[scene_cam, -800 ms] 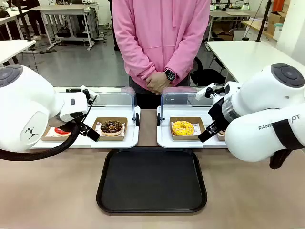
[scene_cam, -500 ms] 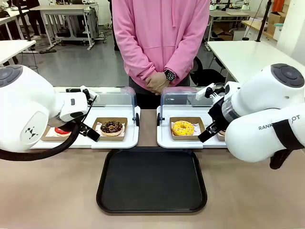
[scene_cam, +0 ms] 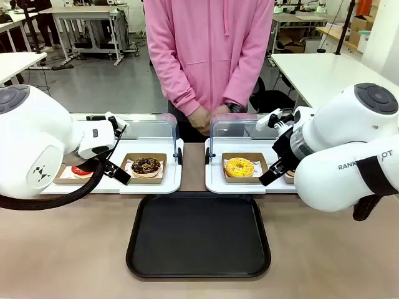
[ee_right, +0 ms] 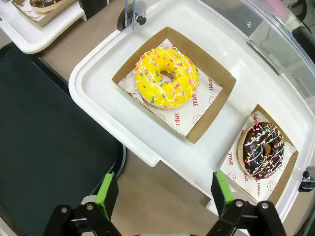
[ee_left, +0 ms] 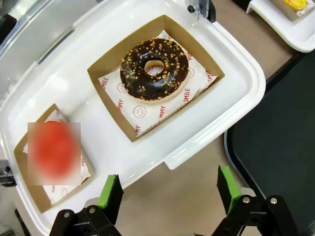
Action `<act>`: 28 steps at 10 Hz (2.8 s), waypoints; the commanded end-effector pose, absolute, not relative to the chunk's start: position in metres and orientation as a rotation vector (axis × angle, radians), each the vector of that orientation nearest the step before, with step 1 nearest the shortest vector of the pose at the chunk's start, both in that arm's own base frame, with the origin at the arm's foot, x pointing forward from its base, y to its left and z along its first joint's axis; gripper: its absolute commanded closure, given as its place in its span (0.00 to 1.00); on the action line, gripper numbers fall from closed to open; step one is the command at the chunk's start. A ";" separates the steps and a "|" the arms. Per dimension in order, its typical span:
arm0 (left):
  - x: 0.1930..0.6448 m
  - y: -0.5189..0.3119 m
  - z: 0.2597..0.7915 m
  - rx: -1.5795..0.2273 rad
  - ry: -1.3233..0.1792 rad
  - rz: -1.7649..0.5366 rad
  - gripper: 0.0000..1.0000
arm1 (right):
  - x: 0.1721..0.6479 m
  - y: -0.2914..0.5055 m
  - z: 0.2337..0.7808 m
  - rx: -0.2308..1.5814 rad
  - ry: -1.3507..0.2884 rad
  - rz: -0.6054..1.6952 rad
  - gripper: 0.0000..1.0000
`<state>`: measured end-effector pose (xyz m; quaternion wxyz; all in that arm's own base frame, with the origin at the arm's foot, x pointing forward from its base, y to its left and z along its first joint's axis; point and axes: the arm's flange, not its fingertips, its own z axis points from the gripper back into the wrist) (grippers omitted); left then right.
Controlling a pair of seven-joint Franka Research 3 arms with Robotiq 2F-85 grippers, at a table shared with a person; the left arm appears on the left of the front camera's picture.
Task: Move the fourth donut from the left to the tray.
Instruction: Pick up the Paper togo box containing the Donut indicated by the person and place it on the Handle tray.
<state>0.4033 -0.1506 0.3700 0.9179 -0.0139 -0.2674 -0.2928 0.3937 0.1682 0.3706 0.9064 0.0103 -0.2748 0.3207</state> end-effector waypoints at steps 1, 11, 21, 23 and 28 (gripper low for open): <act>0.403 -0.151 0.370 -0.029 -0.550 -0.602 0.00 | 0.394 0.168 0.371 0.023 -0.567 0.659 0.00; 0.400 0.085 0.557 -0.475 -0.680 -0.902 0.00 | 0.381 -0.073 0.570 0.489 -0.793 0.733 0.00; 0.390 0.158 0.535 -0.601 -0.950 -0.984 0.00 | 0.377 -0.186 0.545 0.691 -0.945 0.810 0.00; 0.393 0.157 0.531 -0.614 -0.988 -0.990 0.00 | 0.376 -0.187 0.545 0.696 -0.946 0.800 0.00; 0.390 0.157 0.532 -0.603 -0.959 -0.967 0.00 | 0.376 -0.186 0.540 0.703 -0.921 0.782 0.00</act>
